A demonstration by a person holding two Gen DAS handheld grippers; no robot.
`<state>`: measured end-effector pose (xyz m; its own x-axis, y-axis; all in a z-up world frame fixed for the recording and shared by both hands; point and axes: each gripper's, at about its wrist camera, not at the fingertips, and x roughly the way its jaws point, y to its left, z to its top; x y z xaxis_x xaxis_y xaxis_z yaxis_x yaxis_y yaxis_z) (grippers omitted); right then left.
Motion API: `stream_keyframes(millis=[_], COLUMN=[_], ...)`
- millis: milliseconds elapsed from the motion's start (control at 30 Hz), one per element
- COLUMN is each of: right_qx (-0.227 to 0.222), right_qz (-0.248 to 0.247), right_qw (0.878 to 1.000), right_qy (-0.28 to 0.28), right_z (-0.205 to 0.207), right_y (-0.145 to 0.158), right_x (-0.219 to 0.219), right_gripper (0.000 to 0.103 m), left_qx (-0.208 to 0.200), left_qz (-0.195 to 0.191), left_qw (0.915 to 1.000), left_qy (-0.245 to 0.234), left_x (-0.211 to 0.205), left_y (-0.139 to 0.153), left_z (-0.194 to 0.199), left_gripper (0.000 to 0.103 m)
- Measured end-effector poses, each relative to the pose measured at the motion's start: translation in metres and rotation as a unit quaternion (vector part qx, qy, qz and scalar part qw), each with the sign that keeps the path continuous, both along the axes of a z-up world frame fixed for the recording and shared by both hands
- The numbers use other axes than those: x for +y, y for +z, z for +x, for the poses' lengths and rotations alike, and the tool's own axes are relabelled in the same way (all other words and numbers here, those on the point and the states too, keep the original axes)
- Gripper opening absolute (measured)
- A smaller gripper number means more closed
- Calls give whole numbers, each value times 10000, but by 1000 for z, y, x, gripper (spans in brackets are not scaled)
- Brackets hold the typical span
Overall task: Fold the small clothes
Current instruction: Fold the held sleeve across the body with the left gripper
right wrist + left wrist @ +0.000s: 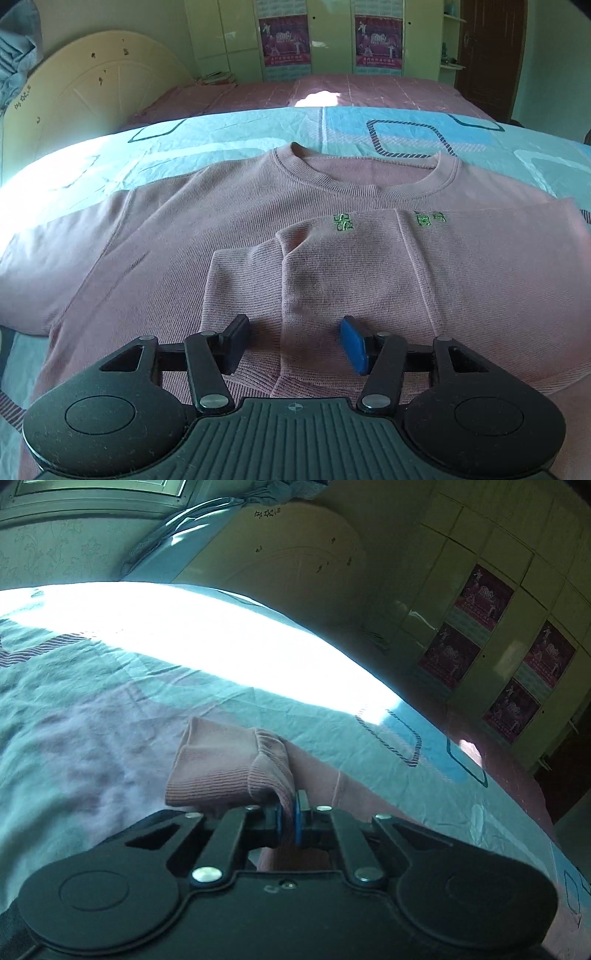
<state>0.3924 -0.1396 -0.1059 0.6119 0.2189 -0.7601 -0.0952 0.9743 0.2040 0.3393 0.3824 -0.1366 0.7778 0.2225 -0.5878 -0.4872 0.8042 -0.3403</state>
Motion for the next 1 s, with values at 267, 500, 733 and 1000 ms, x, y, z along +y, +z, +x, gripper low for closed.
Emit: stream_keyframes(millis=[267,500,733,1000], right_qx=[-265,-471,-389,-418], right_qz=[483,558,870,1059], right_qw=[9982,9958,9934,9933], right_qy=[-248,-544,-638,-190], right_z=[-14,-37,-59,-58], right_y=[22,38,41,43], right_x=[-33,-82,-126,-108], right_gripper=[55,55,55,55], left_qx=[-687,-648,314,194], left_qz=[325,222,656,1217], left_qw=[9711,9167,8780,9019], left_qy=[-2261,-3937,-4730,-4140], left_x=[-161,-325,-407,-372], left_y=[60,44,-13,0], left_z=[10,23,20,-16], left_gripper=[6,6,34,84])
